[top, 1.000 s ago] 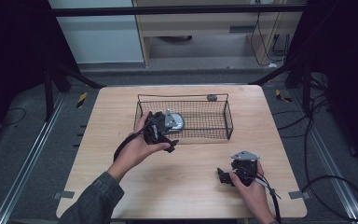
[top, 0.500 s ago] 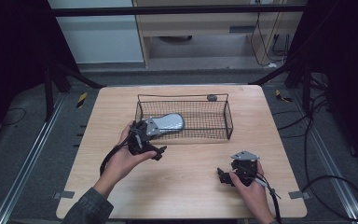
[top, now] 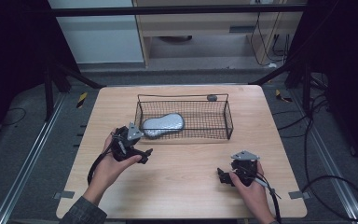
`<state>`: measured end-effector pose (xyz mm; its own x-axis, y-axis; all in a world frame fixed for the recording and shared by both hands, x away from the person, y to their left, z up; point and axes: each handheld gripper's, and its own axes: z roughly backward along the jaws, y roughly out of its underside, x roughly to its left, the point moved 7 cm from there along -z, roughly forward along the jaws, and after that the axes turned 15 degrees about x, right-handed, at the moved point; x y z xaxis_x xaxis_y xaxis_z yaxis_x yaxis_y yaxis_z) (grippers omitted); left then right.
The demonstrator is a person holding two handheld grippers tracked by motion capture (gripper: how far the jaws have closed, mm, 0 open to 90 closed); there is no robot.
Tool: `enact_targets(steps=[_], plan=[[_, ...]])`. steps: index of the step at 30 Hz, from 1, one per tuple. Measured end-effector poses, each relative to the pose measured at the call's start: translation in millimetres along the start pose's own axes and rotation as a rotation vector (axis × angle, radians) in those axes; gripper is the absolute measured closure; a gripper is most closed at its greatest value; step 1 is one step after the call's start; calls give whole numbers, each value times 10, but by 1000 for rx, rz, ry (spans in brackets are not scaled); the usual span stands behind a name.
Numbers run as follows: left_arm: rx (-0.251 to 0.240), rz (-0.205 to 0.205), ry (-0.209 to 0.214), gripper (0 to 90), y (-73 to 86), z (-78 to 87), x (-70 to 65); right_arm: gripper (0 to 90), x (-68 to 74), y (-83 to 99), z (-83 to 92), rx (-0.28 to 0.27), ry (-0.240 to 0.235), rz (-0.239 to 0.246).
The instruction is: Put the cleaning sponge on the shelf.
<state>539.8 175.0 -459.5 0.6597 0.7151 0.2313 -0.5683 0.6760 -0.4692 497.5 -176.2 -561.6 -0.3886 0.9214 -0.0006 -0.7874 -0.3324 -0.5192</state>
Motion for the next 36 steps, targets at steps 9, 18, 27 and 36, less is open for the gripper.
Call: enact_targets(steps=[9,18,27,36], plan=[[48,119,-24,48,462,-248,316,4,0,-1,0,-1,0,1],[88,206,-10,46,721,-452,537,4,2,0,1,0,-2,-1],[91,288,-1,42,915,-591,747,4,0,-1,0,-1,0,1],[88,354,32,17,1054,-741,811,4,1,0,1,0,-1,1]])
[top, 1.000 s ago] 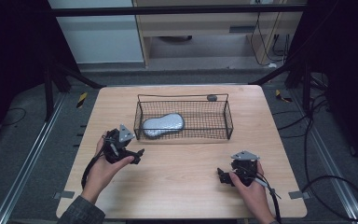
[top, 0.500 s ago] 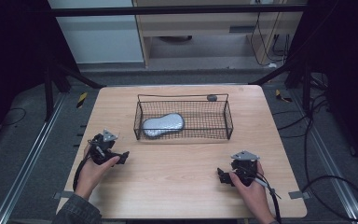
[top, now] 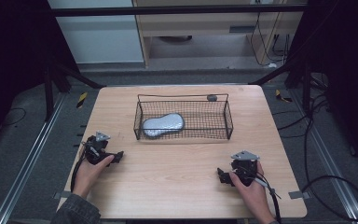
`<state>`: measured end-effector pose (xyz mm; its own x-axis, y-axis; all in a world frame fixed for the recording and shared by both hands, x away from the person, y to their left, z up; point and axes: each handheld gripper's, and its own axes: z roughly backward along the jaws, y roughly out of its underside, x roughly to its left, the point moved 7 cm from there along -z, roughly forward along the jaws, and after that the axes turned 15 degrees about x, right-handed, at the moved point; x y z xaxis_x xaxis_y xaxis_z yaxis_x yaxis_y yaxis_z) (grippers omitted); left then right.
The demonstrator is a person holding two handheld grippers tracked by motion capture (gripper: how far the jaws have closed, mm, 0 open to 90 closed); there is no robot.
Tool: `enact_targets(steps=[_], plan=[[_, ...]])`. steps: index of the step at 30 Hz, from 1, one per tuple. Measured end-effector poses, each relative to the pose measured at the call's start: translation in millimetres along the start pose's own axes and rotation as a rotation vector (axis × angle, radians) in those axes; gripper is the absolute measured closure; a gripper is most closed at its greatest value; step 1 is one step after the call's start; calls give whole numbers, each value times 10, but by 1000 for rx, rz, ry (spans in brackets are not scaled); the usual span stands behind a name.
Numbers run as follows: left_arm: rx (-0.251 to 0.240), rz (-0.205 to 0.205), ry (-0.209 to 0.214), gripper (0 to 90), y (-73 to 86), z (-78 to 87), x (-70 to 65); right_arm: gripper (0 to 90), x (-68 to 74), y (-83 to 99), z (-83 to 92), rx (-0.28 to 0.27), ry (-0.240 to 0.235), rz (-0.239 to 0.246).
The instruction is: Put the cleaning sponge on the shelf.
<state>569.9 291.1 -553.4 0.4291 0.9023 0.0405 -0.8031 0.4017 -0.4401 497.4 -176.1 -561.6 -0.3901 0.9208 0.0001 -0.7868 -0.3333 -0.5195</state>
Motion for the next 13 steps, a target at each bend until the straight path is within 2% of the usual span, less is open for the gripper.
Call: enact_targets(steps=[1,4,13], plan=[[-15,8,15,6,6,-14,2,4,2,-1,1,0,-2,-2],[-74,11,20,0,19,-31,6,4,0,-1,-1,-1,1,0],[-73,24,13,0,28,-27,-1,3,1,-1,0,0,-1,-1]])
